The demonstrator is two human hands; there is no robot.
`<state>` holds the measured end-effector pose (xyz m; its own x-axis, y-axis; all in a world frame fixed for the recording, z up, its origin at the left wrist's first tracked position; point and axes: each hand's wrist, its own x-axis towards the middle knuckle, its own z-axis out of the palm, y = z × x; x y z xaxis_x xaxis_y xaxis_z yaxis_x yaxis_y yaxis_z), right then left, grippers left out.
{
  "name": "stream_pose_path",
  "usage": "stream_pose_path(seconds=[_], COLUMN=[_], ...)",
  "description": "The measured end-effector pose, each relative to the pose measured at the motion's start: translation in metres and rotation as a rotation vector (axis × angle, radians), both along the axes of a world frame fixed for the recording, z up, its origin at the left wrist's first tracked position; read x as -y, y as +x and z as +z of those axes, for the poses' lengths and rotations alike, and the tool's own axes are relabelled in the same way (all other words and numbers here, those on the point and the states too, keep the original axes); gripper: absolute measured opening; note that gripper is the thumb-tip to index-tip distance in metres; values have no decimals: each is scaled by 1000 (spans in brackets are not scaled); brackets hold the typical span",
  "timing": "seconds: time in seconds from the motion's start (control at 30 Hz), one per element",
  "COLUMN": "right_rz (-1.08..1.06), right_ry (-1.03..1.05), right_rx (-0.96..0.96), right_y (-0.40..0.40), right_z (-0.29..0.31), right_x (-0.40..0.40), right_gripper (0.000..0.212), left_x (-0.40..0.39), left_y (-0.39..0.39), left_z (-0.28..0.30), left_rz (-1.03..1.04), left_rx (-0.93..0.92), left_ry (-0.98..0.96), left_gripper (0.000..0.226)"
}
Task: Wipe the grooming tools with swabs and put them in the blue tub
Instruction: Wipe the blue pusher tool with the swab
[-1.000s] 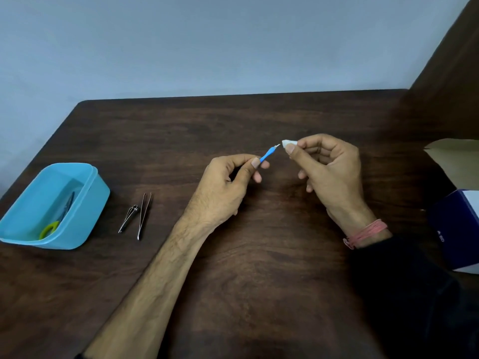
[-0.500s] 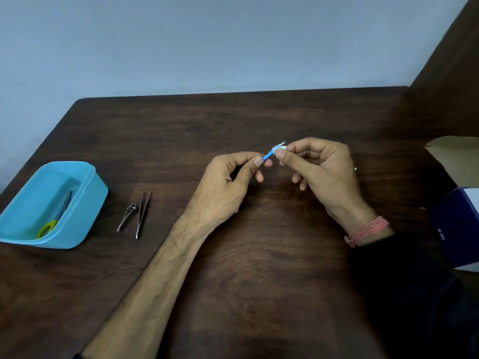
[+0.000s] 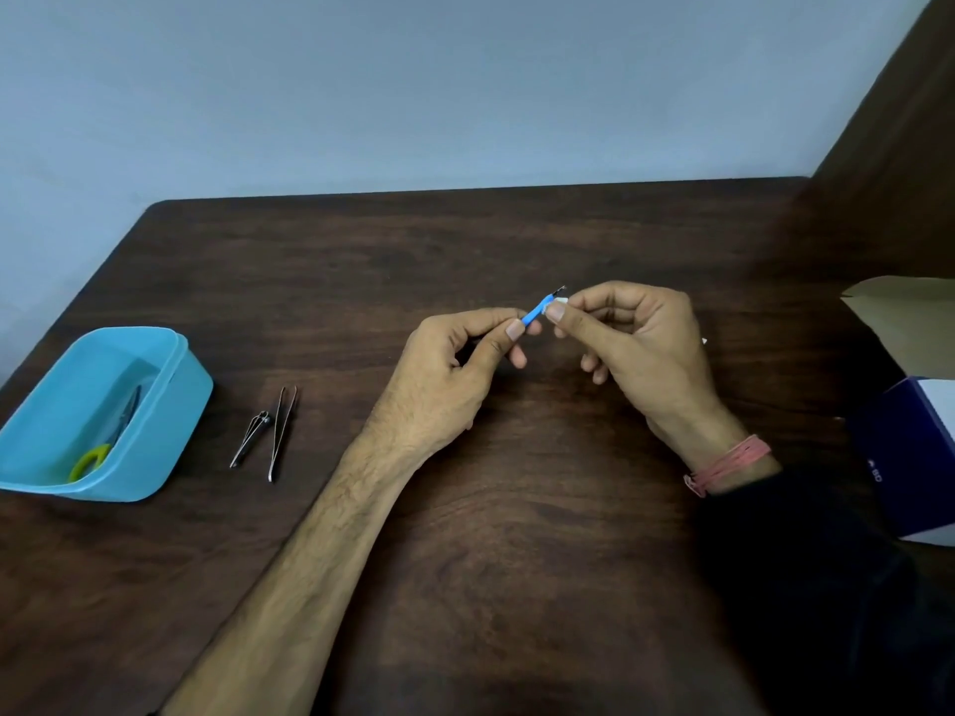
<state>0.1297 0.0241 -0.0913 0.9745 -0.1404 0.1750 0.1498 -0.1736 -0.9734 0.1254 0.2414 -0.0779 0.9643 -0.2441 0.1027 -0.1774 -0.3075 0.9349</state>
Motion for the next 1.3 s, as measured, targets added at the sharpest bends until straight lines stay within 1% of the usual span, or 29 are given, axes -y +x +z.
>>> stream_pose_path(seconds=[0.07, 0.27, 0.4, 0.5, 0.63, 1.0, 1.1, 1.2, 1.3], right_rz=[34, -2, 4, 46, 20, -13, 25, -13, 3], right_ry=[-19, 67, 52, -2, 27, -2, -42, -24, -44], right_rx=[1, 3, 1, 8, 15, -1, 8, 8, 21], right_y=[-1, 1, 1, -1, -1, -3, -5, -5, -7], right_z=[1, 2, 2, 2, 2, 4, 6, 7, 7], right_x=[-1, 1, 0, -1, -1, -2, -3, -4, -4], right_gripper=[15, 17, 17, 14, 12, 15, 13, 15, 15], left_x=[1, 1, 1, 1, 1, 1, 2, 1, 1], left_y=[-1, 0, 0, 0, 1, 0, 0, 0, 0], left_z=[1, -1, -1, 0, -1, -1, -1, -1, -2], left_rz=[0, 4, 6, 9, 5, 3, 8, 7, 4], left_rx=[6, 4, 5, 11, 0, 5, 4, 5, 15], left_ry=[-4, 31, 32, 24, 14, 25, 25, 32, 36], left_gripper=[24, 24, 24, 24, 24, 24, 23, 23, 24])
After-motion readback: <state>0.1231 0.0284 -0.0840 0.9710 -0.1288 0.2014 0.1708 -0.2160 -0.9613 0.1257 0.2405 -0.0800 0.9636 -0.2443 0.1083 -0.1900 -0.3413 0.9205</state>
